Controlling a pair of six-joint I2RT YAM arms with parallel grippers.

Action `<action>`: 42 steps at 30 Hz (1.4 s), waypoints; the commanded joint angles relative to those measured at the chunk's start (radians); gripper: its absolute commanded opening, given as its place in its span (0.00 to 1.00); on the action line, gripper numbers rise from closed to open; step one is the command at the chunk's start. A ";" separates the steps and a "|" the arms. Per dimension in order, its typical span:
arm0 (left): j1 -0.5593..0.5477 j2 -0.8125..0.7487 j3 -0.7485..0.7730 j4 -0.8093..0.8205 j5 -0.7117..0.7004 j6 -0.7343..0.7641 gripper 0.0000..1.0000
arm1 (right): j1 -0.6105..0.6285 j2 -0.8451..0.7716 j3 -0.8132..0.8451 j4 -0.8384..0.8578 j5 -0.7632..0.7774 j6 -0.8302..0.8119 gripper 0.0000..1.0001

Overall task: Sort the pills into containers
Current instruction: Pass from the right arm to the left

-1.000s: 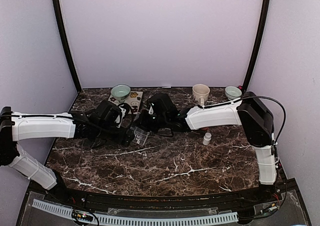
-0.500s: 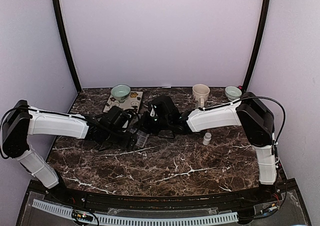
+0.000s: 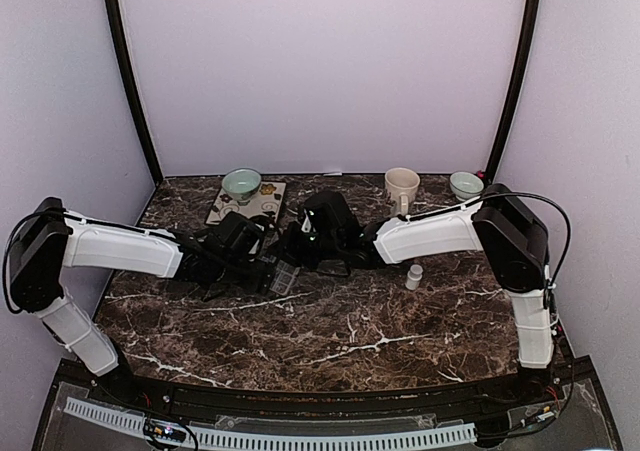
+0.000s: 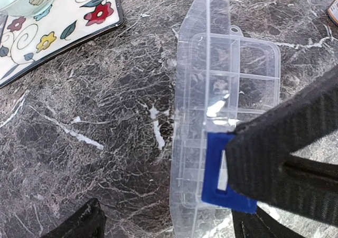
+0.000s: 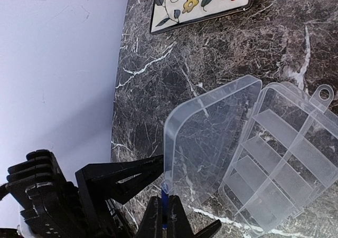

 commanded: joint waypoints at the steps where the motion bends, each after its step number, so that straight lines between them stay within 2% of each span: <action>1: -0.007 0.017 -0.001 0.018 -0.038 0.012 0.84 | -0.010 -0.017 0.013 0.044 -0.016 0.011 0.00; 7: -0.007 0.029 -0.012 0.040 -0.072 0.012 0.79 | -0.015 -0.016 0.011 0.043 -0.023 0.016 0.00; 14: -0.008 0.031 -0.015 0.070 -0.069 0.045 0.66 | -0.019 -0.007 0.004 0.050 -0.029 0.023 0.00; 19: -0.008 0.038 -0.019 0.085 -0.045 0.057 0.52 | -0.024 0.000 0.002 0.053 -0.032 0.028 0.00; 22: -0.008 0.038 -0.022 0.092 -0.045 0.058 0.33 | -0.024 0.002 0.002 0.054 -0.033 0.026 0.00; 23: -0.008 0.038 -0.021 0.092 -0.047 0.061 0.29 | -0.024 0.002 0.001 0.056 -0.034 0.026 0.00; 27: -0.007 0.035 -0.019 0.092 -0.048 0.073 0.23 | -0.026 0.003 -0.003 0.060 -0.035 0.027 0.00; 30: -0.007 0.035 -0.014 0.095 -0.049 0.084 0.22 | -0.028 -0.001 -0.011 0.062 -0.033 0.025 0.00; 35: -0.007 0.039 -0.006 0.099 -0.042 0.109 0.20 | -0.031 -0.012 -0.031 0.071 -0.033 0.023 0.07; 42: -0.007 0.035 -0.006 0.109 -0.009 0.168 0.17 | -0.036 -0.040 -0.060 0.059 -0.020 -0.031 0.29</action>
